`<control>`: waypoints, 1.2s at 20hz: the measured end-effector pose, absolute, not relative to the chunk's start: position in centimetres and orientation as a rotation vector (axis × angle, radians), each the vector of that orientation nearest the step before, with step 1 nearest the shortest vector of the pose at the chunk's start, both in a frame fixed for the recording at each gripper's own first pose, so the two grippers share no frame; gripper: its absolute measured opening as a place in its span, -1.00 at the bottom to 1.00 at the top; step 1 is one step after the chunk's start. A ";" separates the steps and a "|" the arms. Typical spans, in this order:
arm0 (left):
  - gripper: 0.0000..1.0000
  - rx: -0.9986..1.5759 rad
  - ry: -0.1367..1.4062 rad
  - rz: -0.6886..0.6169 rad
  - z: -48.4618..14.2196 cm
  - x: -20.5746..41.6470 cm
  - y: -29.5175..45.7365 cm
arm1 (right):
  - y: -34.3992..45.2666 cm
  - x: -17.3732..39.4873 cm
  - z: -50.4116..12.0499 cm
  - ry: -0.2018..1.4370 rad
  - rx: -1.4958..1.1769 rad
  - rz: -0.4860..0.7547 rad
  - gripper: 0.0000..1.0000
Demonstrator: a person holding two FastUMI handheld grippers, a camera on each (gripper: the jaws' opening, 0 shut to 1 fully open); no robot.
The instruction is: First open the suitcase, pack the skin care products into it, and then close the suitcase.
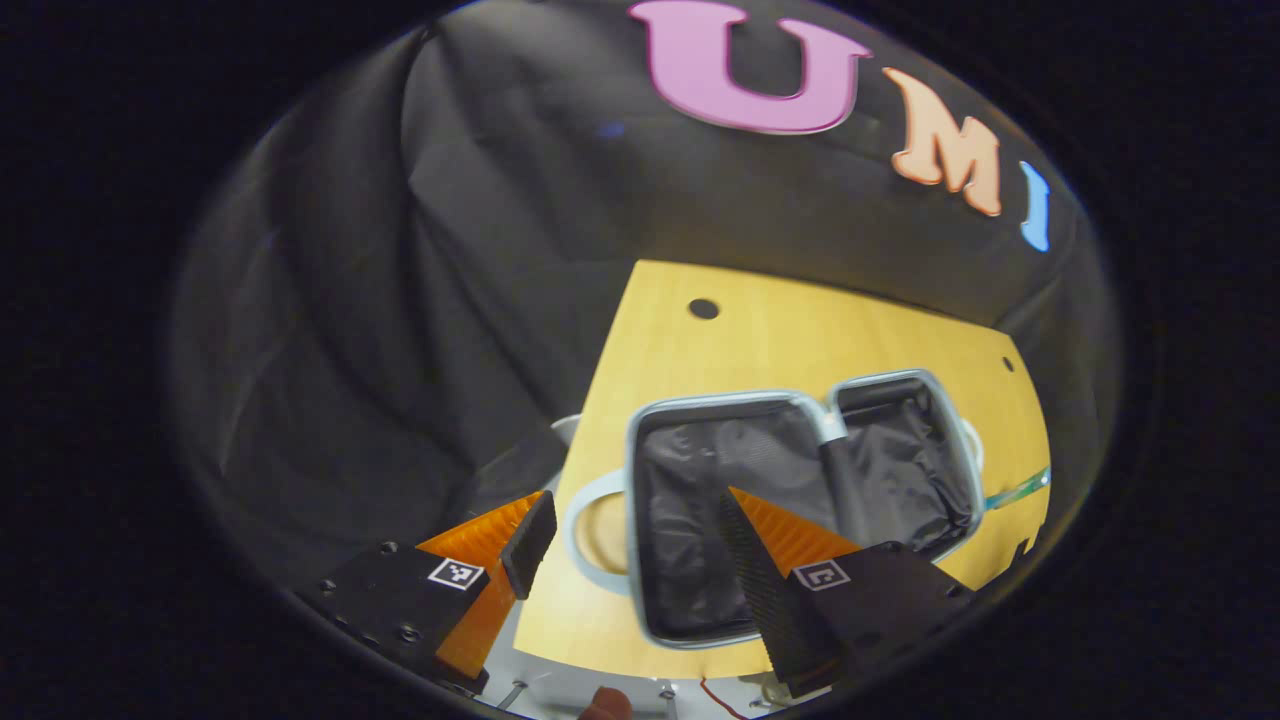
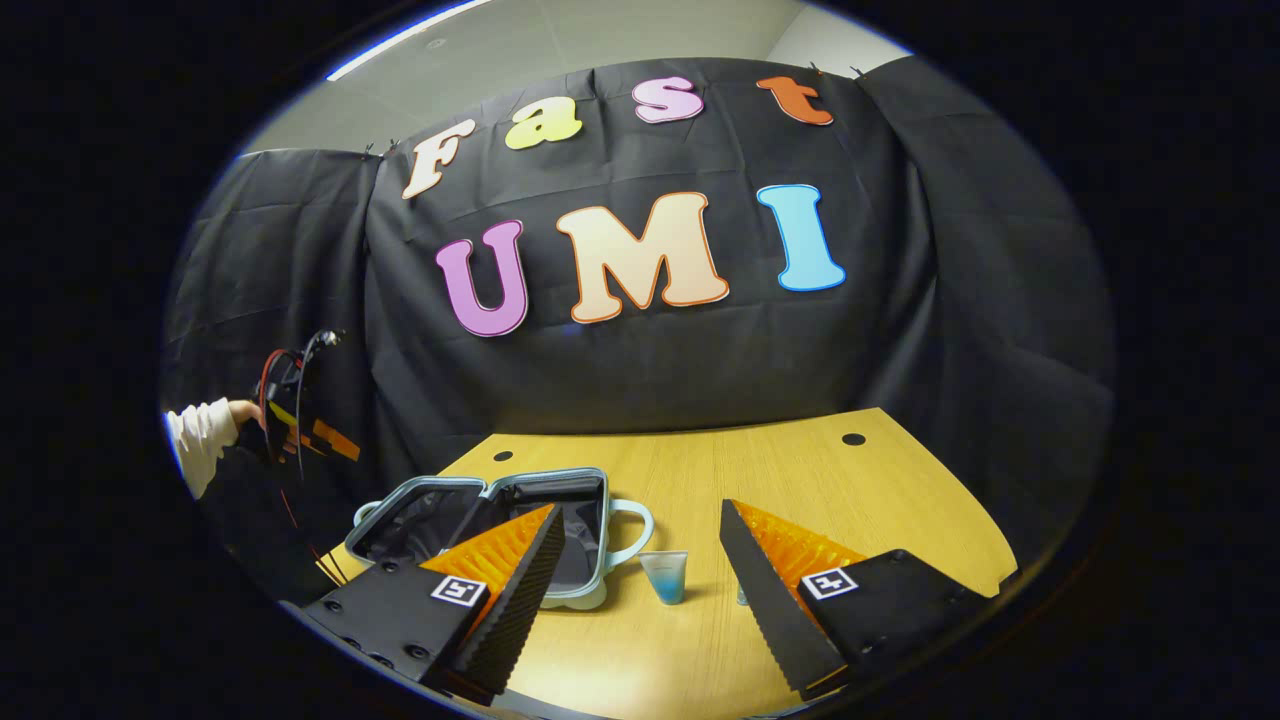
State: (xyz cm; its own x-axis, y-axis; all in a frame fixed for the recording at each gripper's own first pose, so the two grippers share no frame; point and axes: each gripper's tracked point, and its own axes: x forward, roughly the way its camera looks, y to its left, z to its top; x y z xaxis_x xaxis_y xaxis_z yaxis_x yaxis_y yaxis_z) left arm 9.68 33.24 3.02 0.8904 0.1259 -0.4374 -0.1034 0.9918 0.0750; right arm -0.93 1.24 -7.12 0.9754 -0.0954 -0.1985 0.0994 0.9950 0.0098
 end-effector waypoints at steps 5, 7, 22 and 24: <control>0.91 0.046 0.375 -0.044 3.0 7.5 19.7 | -1.4 -0.8 -8.2 0.211 0.013 -0.094 0.96; 0.92 0.046 0.343 -0.107 1.8 6.7 13.3 | -2.6 -0.4 -9.3 0.232 0.020 -0.089 0.96; 0.93 0.055 0.216 -0.336 -11.0 10.4 -15.4 | -11.5 1.2 -16.4 0.341 0.026 -0.018 0.96; 0.92 0.063 0.210 -0.327 -12.2 11.5 -16.7 | -12.5 1.0 -17.4 0.361 0.041 -0.017 0.96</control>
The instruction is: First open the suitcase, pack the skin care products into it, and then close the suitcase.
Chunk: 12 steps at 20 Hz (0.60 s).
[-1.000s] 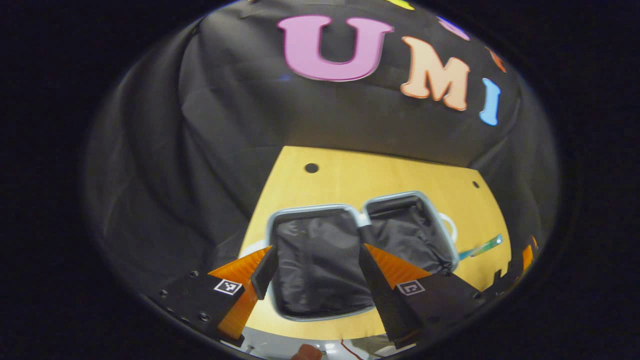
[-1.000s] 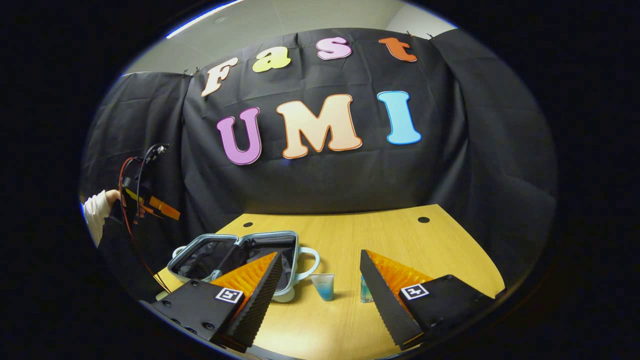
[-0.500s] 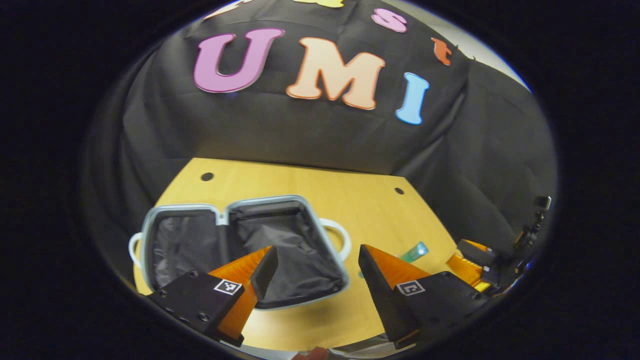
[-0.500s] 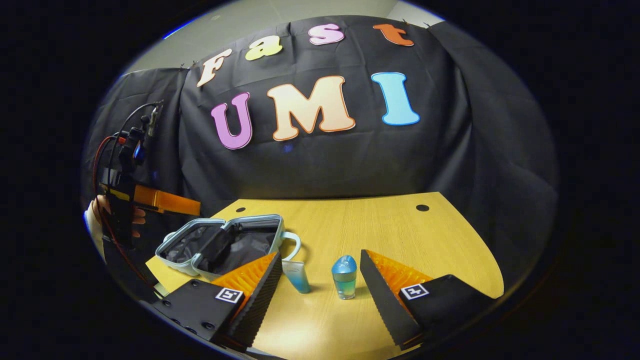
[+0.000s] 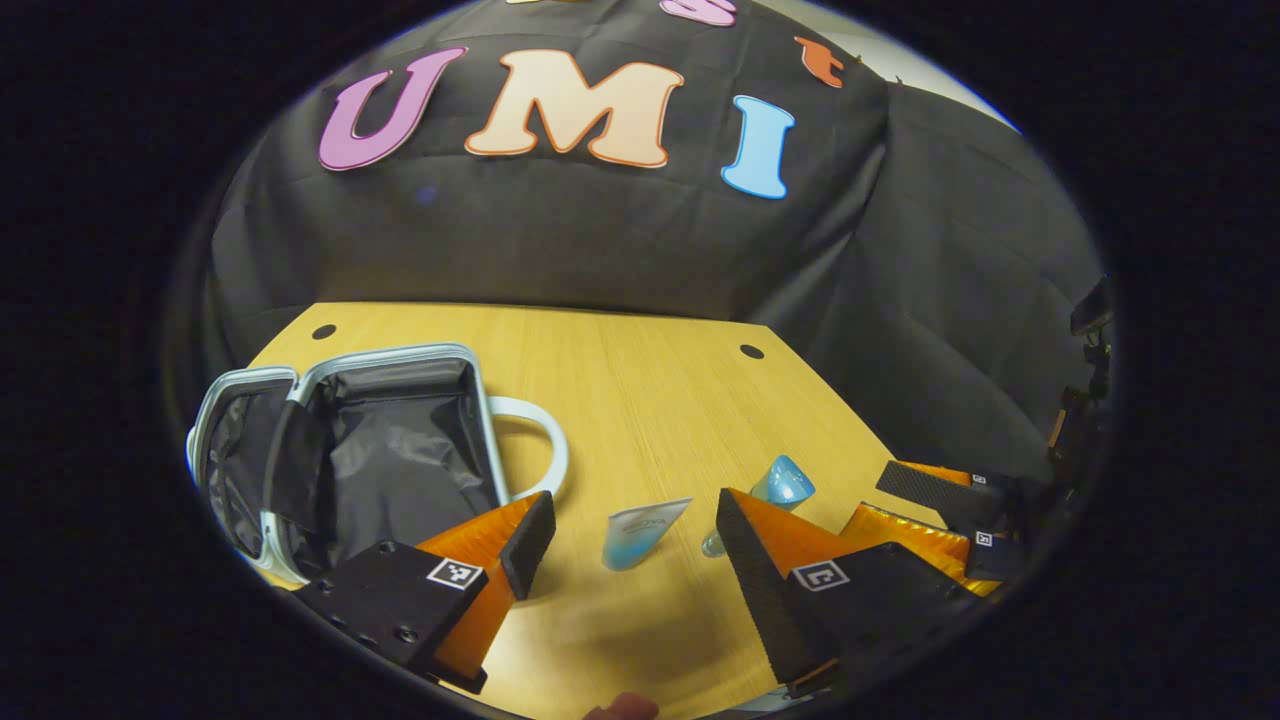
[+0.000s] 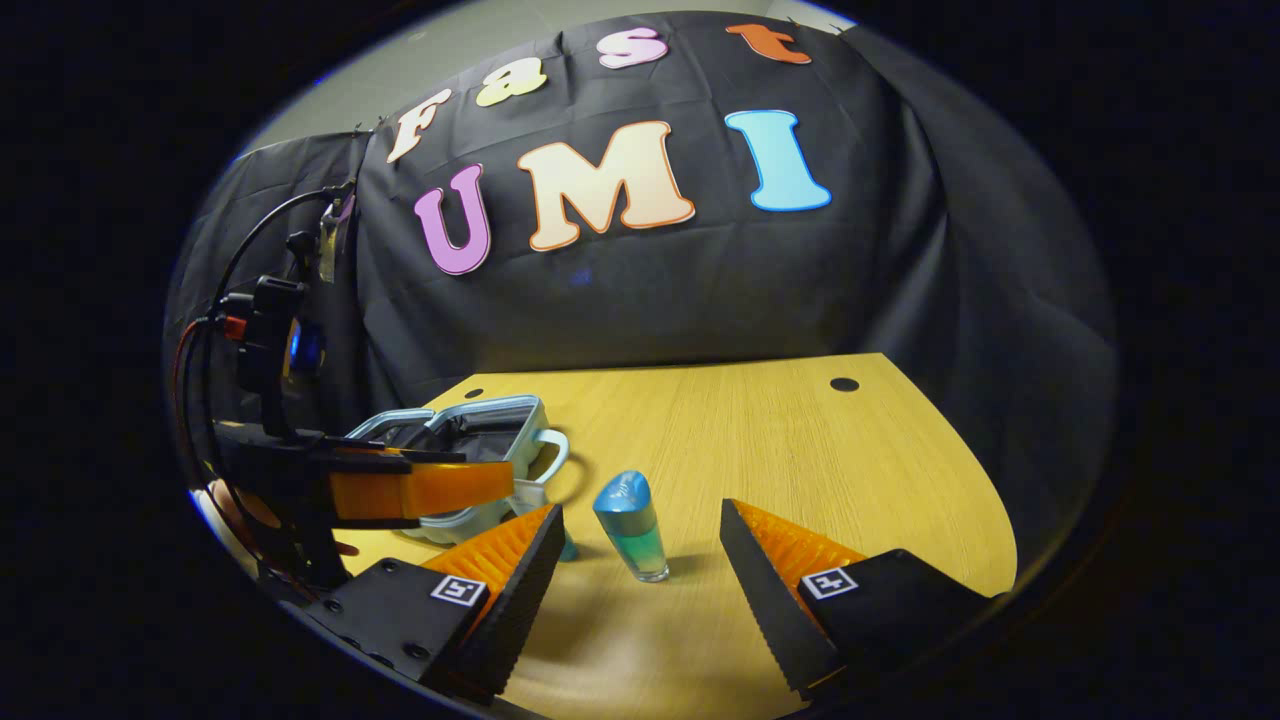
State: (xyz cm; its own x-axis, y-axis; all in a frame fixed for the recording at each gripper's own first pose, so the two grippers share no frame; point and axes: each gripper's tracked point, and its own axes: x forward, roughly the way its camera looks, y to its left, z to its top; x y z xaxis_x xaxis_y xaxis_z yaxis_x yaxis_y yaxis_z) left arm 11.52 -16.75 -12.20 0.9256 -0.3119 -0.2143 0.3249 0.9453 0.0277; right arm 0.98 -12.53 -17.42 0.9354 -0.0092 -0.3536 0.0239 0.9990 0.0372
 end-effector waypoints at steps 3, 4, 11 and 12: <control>0.92 0.056 0.222 -0.305 -14.3 13.2 -17.7 | -13.5 0.8 -18.1 0.373 0.049 -0.013 0.96; 0.92 0.054 0.226 -0.288 -14.9 13.7 -17.5 | -13.7 0.8 -18.4 0.375 0.051 -0.011 0.96; 0.38 0.008 0.285 -0.226 -18.3 16.3 -17.2 | -14.4 0.5 -19.3 0.380 0.060 0.003 0.96; 0.27 0.007 0.285 -0.214 -18.3 16.4 -17.0 | -14.6 0.6 -19.4 0.382 0.057 0.002 0.90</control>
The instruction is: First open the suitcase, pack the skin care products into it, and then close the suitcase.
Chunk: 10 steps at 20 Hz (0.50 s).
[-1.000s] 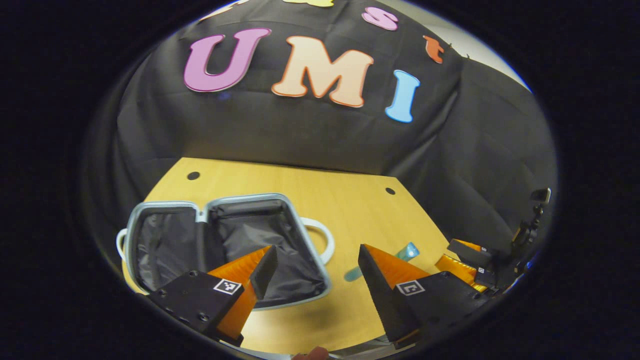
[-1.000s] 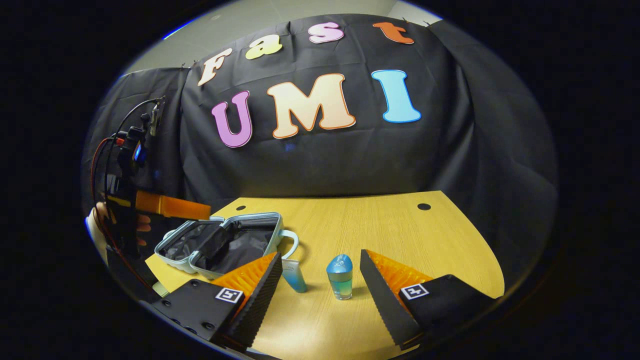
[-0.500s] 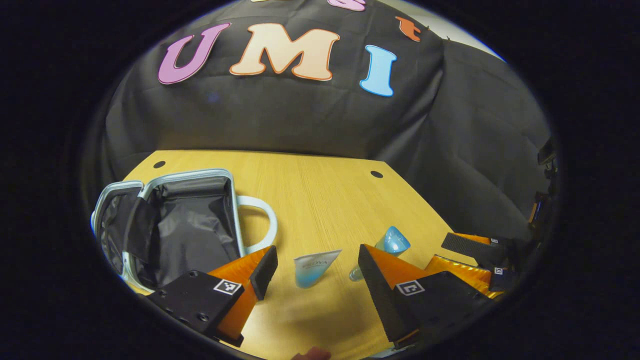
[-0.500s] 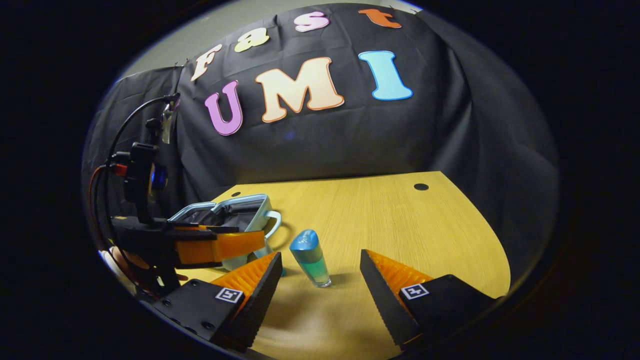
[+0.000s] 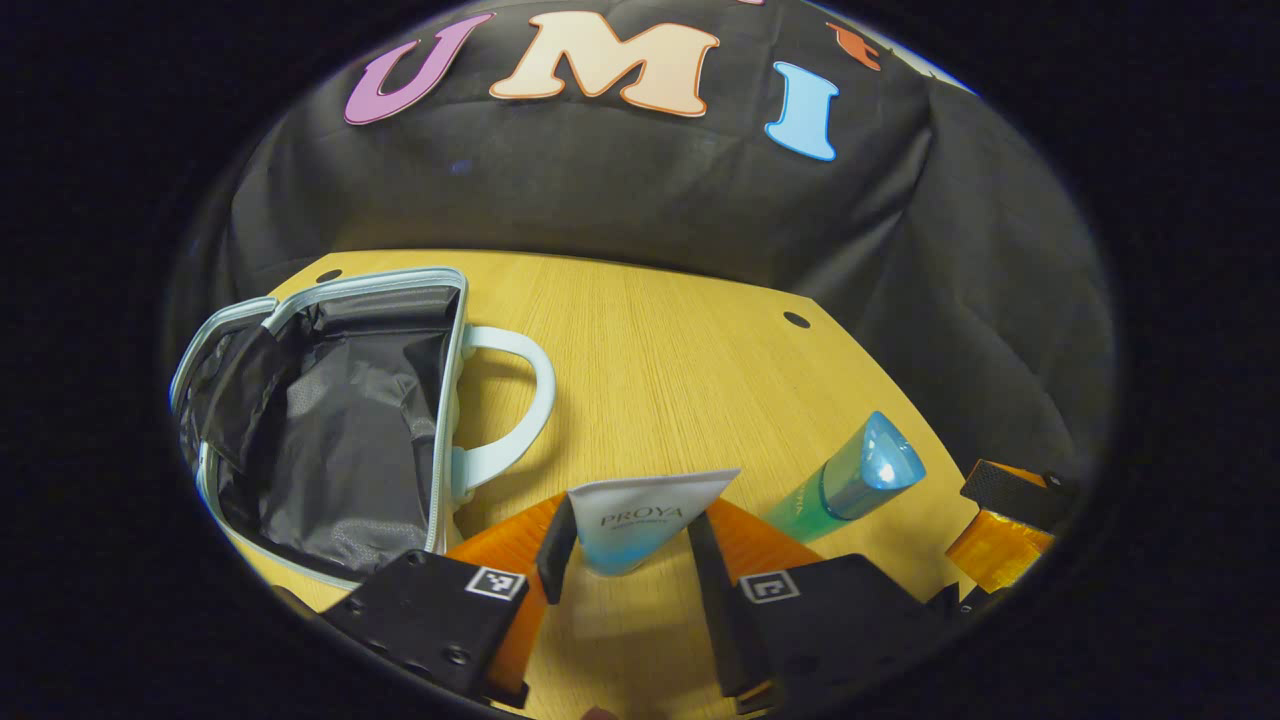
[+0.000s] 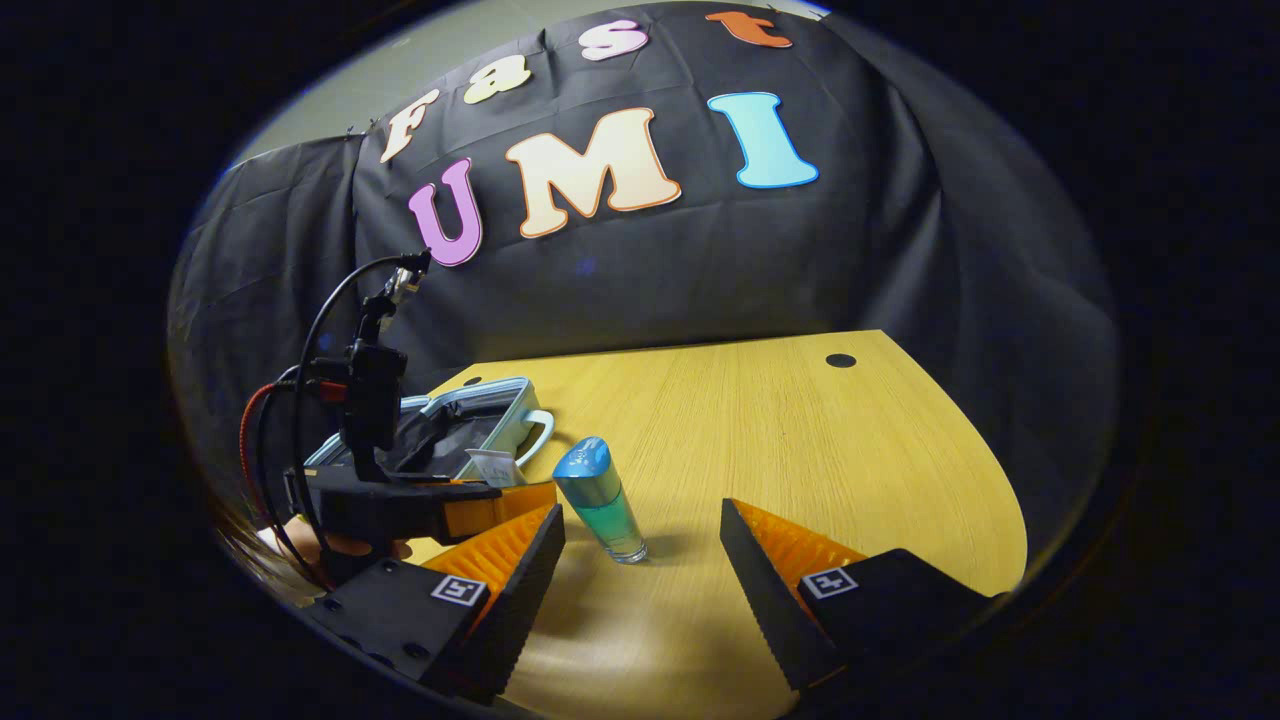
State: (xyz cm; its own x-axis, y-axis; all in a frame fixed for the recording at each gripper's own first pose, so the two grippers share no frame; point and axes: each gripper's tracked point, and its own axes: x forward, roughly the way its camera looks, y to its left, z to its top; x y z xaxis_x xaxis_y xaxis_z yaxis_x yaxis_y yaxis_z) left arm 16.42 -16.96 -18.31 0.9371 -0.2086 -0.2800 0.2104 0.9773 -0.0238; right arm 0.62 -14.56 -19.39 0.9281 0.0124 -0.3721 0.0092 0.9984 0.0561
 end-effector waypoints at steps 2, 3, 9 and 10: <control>0.05 0.006 0.298 -0.219 -18.3 16.7 -17.0 | -14.5 1.0 -20.0 0.393 0.056 0.003 0.96; -0.02 0.001 0.306 -0.214 -18.4 16.7 -16.9 | -14.3 1.2 -20.4 0.405 0.056 0.010 0.96; -0.12 -0.048 0.309 -0.259 -15.3 15.5 -16.4 | -12.5 3.3 -22.8 0.446 0.001 0.058 0.96; -0.12 -0.067 0.290 -0.276 -13.9 15.3 -16.2 | -12.3 3.7 -23.2 0.449 0.001 0.069 0.96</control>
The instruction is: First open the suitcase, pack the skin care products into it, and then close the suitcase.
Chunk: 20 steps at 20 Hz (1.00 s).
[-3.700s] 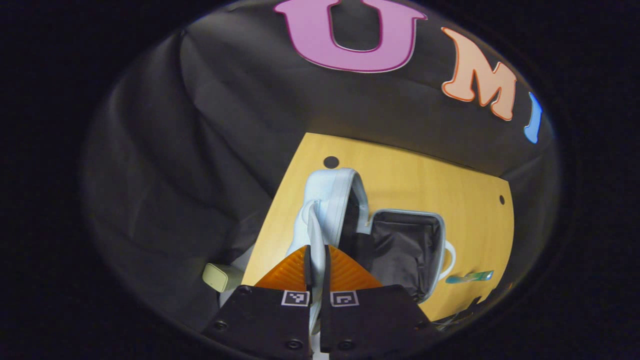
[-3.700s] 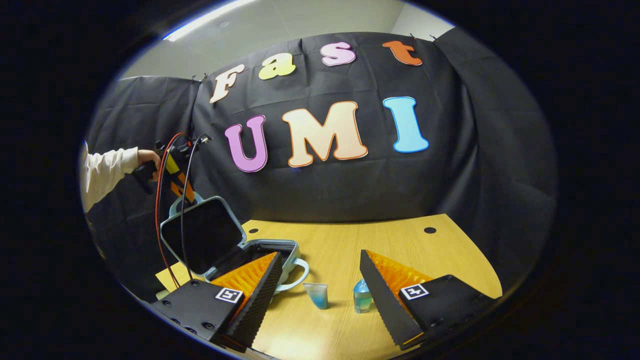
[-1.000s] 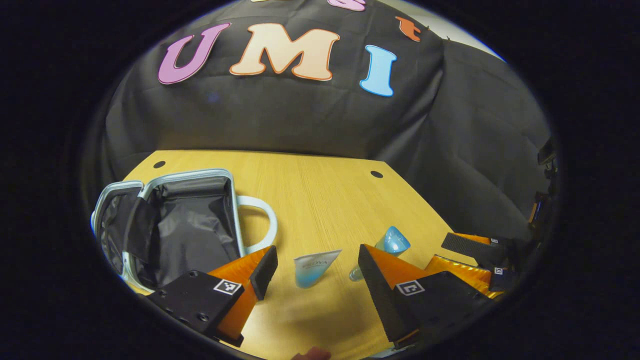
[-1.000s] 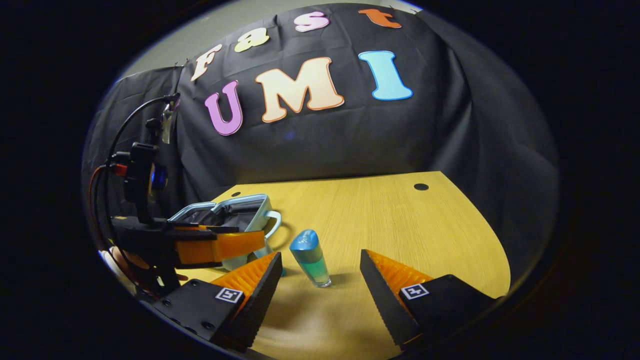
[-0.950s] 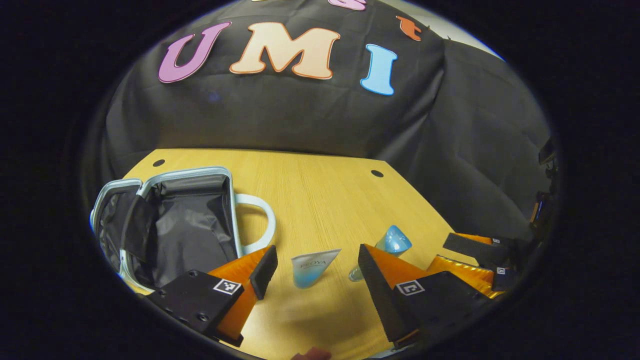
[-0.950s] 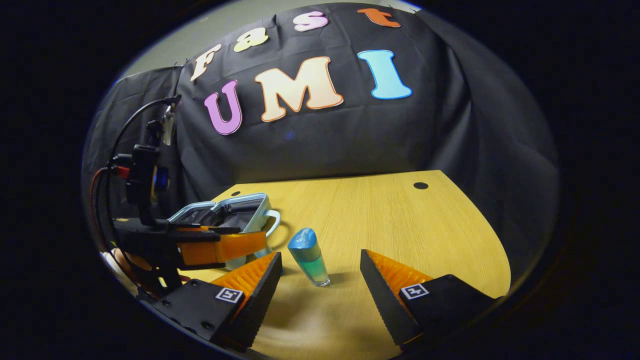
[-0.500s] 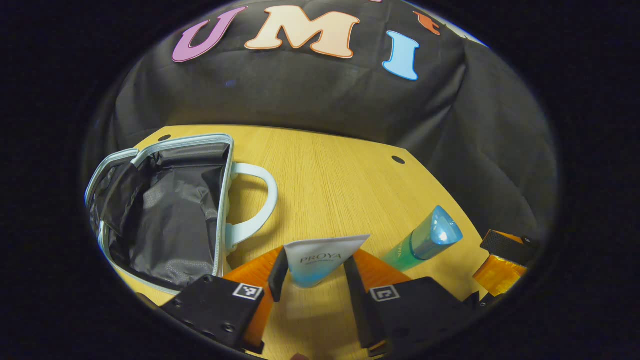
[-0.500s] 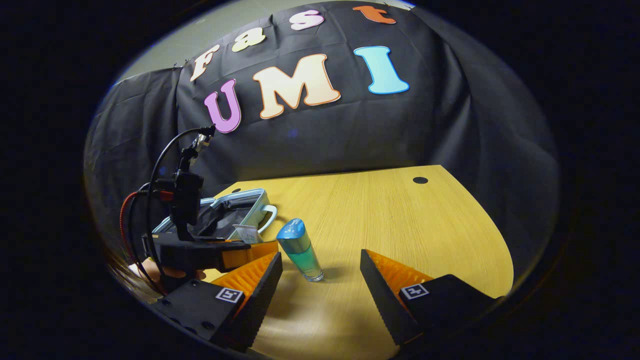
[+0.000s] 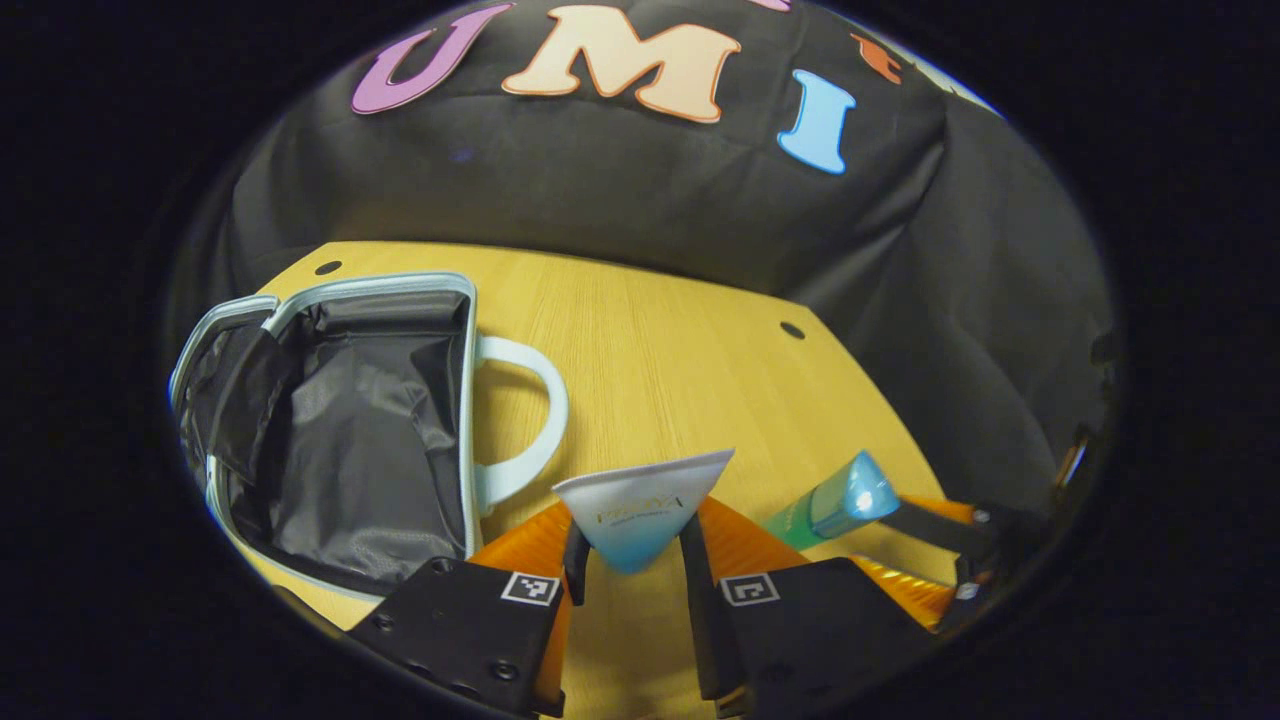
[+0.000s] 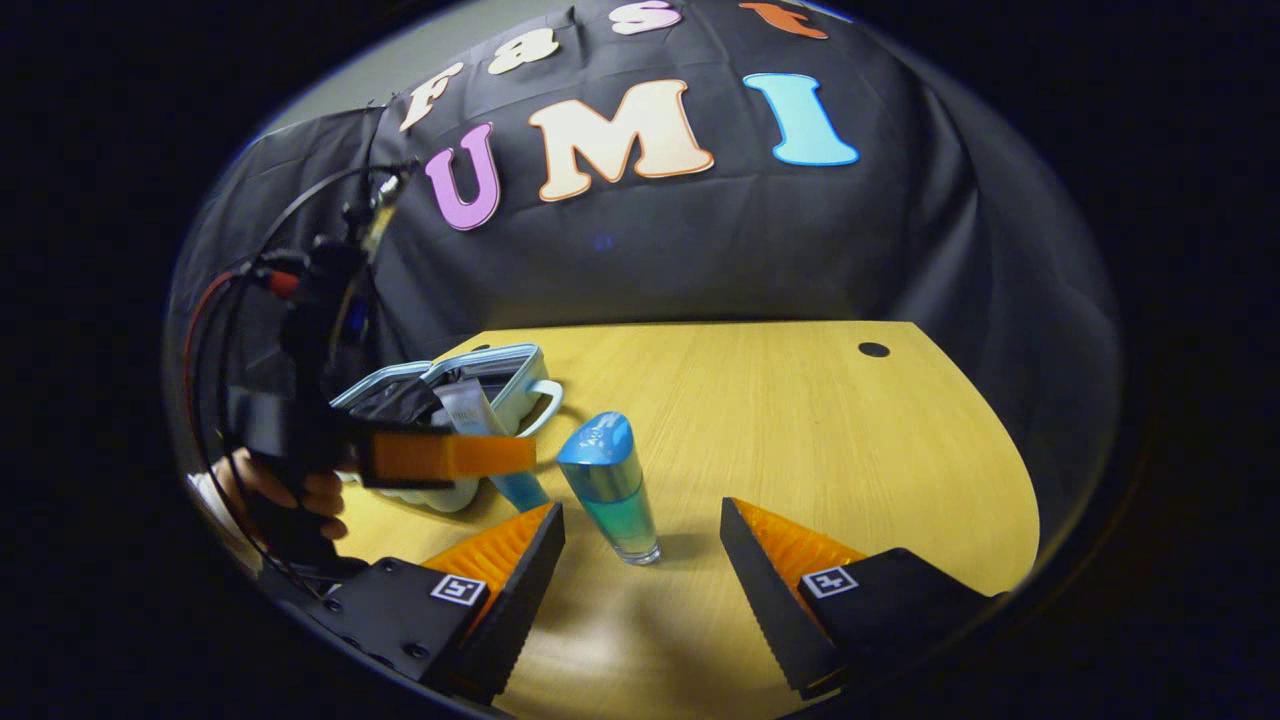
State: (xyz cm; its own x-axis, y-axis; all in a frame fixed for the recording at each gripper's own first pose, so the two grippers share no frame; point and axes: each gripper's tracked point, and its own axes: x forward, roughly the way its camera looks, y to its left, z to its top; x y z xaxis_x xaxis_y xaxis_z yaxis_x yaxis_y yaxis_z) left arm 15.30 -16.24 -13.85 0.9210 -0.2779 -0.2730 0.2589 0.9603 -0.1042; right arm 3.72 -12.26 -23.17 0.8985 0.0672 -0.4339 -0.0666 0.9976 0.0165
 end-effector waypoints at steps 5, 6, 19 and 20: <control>-0.13 -0.140 0.223 -0.267 -6.5 13.5 -12.3 | -11.1 6.5 -24.9 0.468 0.004 0.110 0.97; -0.13 -0.135 0.231 -0.249 -5.6 13.4 -10.6 | -10.9 7.1 -25.3 0.471 0.005 0.113 0.97; -0.12 -0.105 0.710 0.018 -16.2 14.8 3.8 | -10.6 10.8 -29.4 0.502 -0.027 0.118 0.45; -0.11 -0.110 0.719 0.018 -16.5 15.0 3.7 | -10.7 10.8 -29.1 0.495 -0.048 0.118 0.27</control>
